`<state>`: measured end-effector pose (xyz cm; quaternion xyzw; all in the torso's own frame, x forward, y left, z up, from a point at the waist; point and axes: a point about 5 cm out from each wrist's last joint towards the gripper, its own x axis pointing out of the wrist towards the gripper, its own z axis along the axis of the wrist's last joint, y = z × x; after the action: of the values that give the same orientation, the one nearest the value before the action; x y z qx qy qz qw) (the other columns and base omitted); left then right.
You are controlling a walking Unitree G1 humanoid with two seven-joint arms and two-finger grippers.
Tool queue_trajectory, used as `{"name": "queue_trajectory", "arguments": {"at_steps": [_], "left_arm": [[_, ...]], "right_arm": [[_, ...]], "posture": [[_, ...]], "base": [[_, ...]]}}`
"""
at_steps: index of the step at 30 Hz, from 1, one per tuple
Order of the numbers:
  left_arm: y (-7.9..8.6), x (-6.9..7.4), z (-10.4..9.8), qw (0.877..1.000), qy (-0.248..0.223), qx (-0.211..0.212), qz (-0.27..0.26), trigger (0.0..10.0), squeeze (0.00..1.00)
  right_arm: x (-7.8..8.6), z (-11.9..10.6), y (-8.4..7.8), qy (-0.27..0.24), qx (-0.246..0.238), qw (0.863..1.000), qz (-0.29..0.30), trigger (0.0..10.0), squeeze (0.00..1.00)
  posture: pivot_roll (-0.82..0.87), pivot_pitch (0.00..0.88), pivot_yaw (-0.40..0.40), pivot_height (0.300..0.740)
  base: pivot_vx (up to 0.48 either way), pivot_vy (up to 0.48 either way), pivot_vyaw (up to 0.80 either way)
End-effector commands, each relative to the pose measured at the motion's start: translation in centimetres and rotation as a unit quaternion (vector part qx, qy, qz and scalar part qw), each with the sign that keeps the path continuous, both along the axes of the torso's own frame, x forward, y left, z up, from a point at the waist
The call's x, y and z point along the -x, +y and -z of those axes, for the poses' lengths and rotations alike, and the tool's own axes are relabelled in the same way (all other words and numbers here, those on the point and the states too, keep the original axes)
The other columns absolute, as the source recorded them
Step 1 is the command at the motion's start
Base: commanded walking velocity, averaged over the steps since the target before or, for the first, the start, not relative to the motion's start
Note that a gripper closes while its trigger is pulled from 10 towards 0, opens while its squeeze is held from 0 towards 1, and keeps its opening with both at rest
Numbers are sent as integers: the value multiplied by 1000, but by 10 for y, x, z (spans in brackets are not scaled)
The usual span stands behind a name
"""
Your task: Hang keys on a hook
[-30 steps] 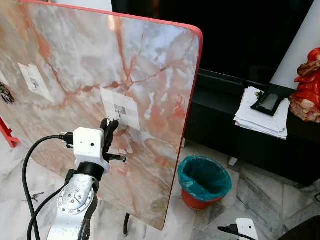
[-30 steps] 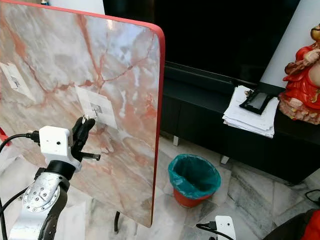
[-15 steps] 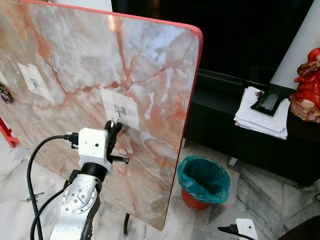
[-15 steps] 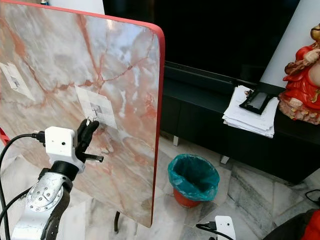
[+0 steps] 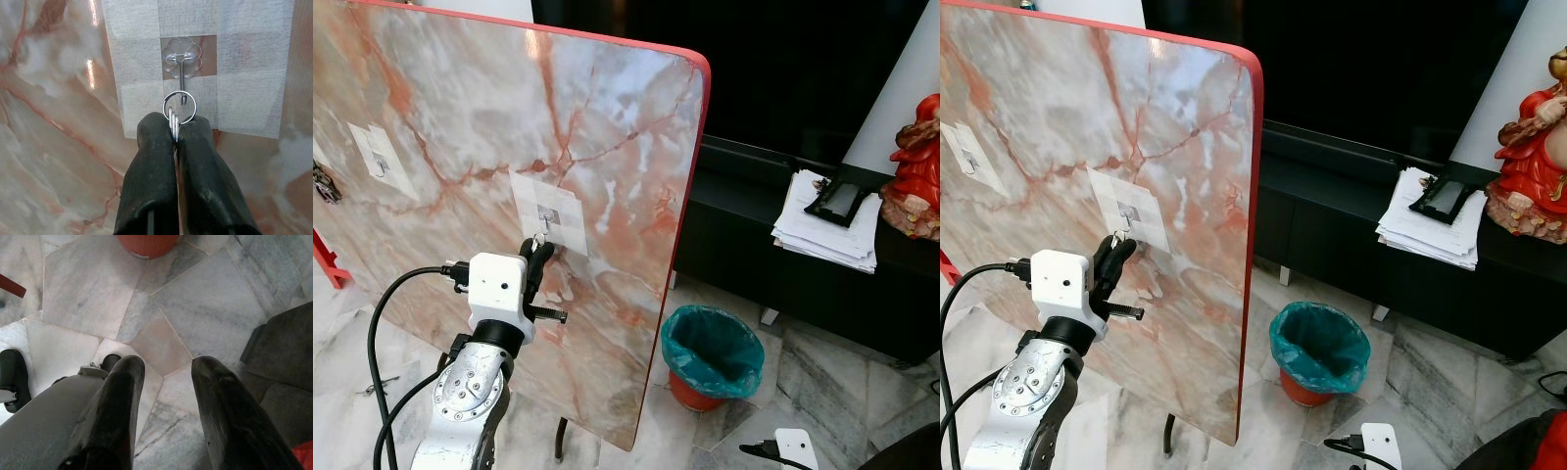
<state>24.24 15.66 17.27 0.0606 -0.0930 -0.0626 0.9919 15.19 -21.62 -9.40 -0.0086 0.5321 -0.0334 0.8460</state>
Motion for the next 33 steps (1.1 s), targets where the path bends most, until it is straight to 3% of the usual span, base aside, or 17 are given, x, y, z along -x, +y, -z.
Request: {"name": "queue_trajectory", "arguments": {"at_steps": [1, 33], "left_arm": [[-1, -3, 2, 1000, 8, -4, 1, 10000, 0], [-7, -8, 4, 1000, 13, -8, 12, 10000, 0]], "right_arm": [[-2, -1, -2, -1, 3, 1000, -1, 10000, 0], [-2, -1, -1, -1, 2, 1000, -1, 10000, 0]], "posture": [[17, 0, -52, 740], [16, 0, -53, 740]], "base": [[0, 0, 0], [0, 0, 0]]}}
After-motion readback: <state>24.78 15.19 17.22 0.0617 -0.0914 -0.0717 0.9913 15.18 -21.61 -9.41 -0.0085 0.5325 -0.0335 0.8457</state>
